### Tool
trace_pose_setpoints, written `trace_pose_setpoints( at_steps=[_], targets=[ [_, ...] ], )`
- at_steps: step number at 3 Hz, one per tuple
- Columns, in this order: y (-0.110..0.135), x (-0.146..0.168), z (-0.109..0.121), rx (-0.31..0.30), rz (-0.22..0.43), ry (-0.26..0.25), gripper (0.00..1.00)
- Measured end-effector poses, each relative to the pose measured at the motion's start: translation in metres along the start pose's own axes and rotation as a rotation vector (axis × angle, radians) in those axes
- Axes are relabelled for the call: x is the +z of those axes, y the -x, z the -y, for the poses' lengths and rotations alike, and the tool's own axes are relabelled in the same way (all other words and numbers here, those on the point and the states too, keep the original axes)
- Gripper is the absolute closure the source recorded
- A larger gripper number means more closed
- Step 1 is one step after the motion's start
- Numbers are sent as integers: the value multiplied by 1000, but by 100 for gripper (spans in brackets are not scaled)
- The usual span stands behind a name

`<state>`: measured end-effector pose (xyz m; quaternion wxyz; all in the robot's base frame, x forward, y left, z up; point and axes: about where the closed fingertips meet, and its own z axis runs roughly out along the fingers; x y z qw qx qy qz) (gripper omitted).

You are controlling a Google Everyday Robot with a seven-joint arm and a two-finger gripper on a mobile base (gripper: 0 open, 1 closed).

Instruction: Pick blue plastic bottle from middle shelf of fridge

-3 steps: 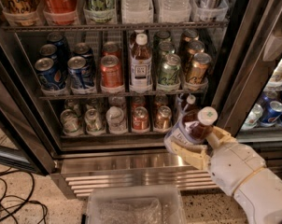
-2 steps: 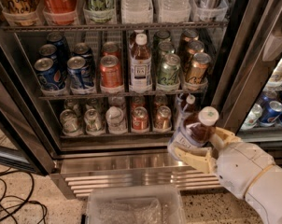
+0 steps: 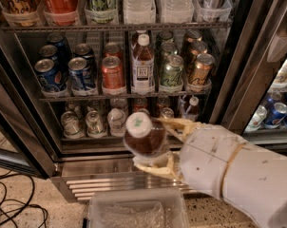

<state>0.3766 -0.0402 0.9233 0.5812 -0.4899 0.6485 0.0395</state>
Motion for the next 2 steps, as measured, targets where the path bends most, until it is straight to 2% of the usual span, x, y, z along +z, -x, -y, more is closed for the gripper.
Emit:
trace_pose_setpoints(
  at_steps=[1, 2],
  targets=[
    [13, 1, -21, -12, 25, 77, 100],
    [13, 1, -21, -12, 25, 77, 100]
  ],
)
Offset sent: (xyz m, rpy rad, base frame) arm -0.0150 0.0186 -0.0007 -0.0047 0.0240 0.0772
